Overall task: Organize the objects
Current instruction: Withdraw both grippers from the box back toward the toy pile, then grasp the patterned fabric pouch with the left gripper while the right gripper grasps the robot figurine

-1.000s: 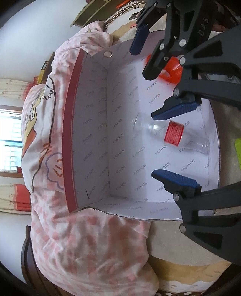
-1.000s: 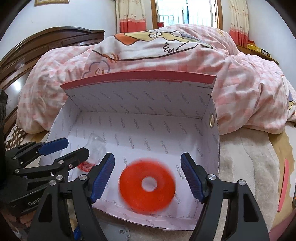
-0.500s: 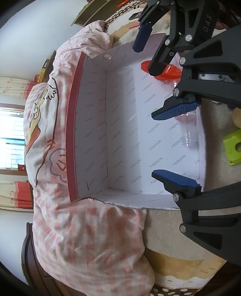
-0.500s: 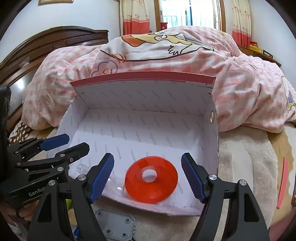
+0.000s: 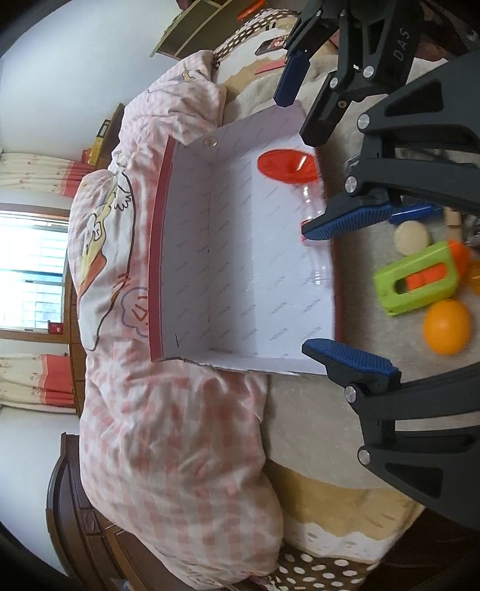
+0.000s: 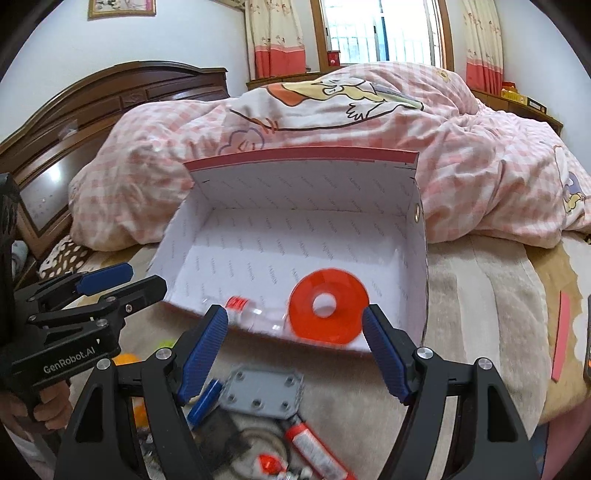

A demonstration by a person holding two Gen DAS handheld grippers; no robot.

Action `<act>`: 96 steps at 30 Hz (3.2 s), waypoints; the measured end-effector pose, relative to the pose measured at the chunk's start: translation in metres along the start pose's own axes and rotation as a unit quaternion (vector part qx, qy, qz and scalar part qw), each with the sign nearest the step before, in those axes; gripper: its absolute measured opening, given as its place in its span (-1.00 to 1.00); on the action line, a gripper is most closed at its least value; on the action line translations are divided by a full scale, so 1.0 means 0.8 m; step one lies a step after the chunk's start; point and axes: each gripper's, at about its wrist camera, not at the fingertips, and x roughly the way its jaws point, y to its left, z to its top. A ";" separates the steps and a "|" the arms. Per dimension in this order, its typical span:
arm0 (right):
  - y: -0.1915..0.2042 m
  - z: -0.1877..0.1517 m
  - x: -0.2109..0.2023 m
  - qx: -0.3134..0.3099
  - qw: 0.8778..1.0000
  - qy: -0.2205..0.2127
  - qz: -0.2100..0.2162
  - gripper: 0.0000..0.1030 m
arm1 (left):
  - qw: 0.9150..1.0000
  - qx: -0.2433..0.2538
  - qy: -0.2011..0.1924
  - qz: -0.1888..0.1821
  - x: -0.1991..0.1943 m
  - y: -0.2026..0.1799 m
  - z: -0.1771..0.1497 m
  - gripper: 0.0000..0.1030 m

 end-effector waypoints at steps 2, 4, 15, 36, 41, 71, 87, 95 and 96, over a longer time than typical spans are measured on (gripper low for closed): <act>0.003 -0.009 -0.010 0.002 1.000 -0.002 0.002 0.49 | 1.000 -0.001 -0.001 -0.003 -0.011 0.000 -0.008 0.09; 0.005 -0.019 -0.021 0.005 1.000 -0.003 0.004 0.49 | 1.000 -0.001 -0.003 -0.004 -0.022 -0.001 -0.018 0.09; 0.013 -0.075 -0.055 0.024 1.000 0.006 0.011 0.49 | 1.000 0.002 0.005 -0.016 -0.069 -0.002 -0.090 0.09; -0.002 -0.145 -0.036 0.039 0.998 0.043 -0.003 0.49 | 0.997 -0.017 0.059 -0.052 -0.037 -0.024 -0.165 0.09; -0.003 -0.150 -0.036 0.044 0.998 0.043 0.019 0.49 | 0.997 -0.015 0.053 -0.053 -0.042 -0.022 -0.172 0.09; 0.025 -0.143 -0.040 -0.020 0.999 0.043 0.009 0.05 | 0.998 0.012 0.055 -0.040 -0.025 -0.037 -0.165 -0.13; 0.021 -0.121 -0.028 -0.040 0.998 0.038 0.012 0.05 | 0.997 0.010 0.054 -0.058 -0.040 -0.033 -0.167 -0.26; 0.021 -0.129 -0.024 -0.030 0.998 0.045 0.031 -0.21 | 0.997 0.009 0.045 -0.058 -0.049 -0.030 -0.163 -0.26; 0.021 -0.130 -0.026 -0.028 0.998 0.044 0.031 -0.21 | 0.997 0.009 0.044 -0.058 -0.050 -0.030 -0.163 -0.26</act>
